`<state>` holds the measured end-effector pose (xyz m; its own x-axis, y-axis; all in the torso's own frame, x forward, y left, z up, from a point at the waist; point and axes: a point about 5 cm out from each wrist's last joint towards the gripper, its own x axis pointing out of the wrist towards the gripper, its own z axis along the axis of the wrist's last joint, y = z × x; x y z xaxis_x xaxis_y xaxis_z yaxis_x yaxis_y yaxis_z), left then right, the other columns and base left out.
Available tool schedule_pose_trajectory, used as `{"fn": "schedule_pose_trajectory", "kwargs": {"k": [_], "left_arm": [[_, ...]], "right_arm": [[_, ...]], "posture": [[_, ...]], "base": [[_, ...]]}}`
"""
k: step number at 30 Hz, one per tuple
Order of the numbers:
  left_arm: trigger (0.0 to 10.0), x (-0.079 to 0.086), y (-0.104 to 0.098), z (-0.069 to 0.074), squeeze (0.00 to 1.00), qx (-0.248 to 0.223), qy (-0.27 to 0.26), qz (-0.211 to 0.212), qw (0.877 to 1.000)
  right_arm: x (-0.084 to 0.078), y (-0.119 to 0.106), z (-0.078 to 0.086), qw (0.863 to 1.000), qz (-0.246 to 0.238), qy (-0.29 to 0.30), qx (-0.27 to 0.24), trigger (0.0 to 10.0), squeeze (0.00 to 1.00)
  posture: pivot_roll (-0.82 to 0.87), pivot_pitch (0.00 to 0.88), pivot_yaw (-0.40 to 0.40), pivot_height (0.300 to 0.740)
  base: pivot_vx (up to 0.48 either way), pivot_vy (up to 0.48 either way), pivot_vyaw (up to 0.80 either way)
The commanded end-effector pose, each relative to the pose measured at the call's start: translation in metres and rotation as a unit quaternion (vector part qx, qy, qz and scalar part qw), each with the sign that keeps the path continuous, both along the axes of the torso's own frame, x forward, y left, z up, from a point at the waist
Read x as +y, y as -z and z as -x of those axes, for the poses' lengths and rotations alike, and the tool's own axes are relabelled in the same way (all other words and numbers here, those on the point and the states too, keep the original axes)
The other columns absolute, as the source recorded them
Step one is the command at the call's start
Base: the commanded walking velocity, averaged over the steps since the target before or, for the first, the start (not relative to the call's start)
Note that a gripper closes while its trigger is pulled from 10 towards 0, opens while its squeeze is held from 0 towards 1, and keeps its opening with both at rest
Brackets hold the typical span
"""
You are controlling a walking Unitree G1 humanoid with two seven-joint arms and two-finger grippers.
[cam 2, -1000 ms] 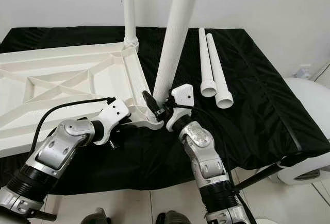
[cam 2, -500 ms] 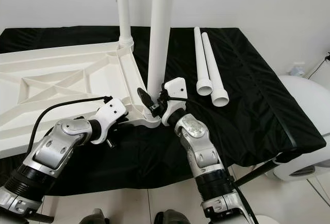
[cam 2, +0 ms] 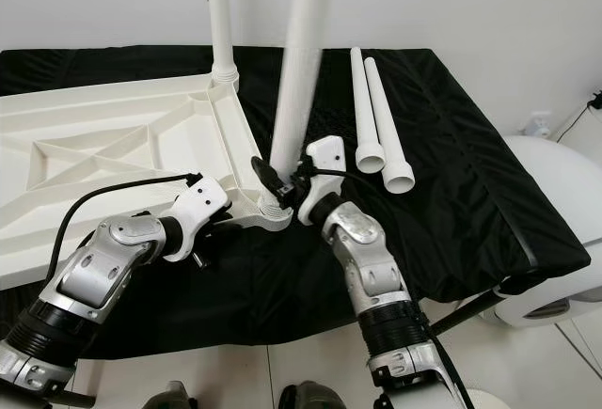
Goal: Building children table
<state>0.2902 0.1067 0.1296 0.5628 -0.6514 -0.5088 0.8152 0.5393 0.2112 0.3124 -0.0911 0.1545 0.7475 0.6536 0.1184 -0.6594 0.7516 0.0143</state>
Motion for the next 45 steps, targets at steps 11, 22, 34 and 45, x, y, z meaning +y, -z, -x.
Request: {"fn": "schedule_pose_trajectory", "kwargs": {"k": [11,22,34,45], "left_arm": [[10.0,0.001,-0.019,-0.004,0.0,-0.051,-0.015,0.01,0.999],[10.0,0.0,-0.021,-0.004,0.0,-0.055,-0.019,0.015,0.998],[10.0,0.001,-0.021,-0.004,0.0,-0.058,-0.021,0.016,0.998],[10.0,0.0,-0.021,-0.004,0.0,-0.06,-0.018,0.013,0.998]], "right_arm": [[-0.014,0.034,-0.005,0.994,0.072,-0.009,0.084,10.0,0.0],[-0.007,0.018,-0.015,0.992,0.114,-0.028,0.042,10.0,0.0],[0.0,0.025,-0.008,0.994,0.11,-0.009,0.018,10.0,0.0],[0.004,0.038,-0.004,0.995,0.078,0.028,0.061,10.0,0.0]], "posture": [[0.04,0.047,-0.065,0.74],[0.05,0.035,-0.077,0.74],[0.05,0.027,-0.081,0.74],[0.05,0.018,-0.075,0.74]], "base": [[0.0,0.0,0.0],[0.0,0.0,0.0],[0.0,0.0,0.0],[0.0,0.0,0.0]]}}
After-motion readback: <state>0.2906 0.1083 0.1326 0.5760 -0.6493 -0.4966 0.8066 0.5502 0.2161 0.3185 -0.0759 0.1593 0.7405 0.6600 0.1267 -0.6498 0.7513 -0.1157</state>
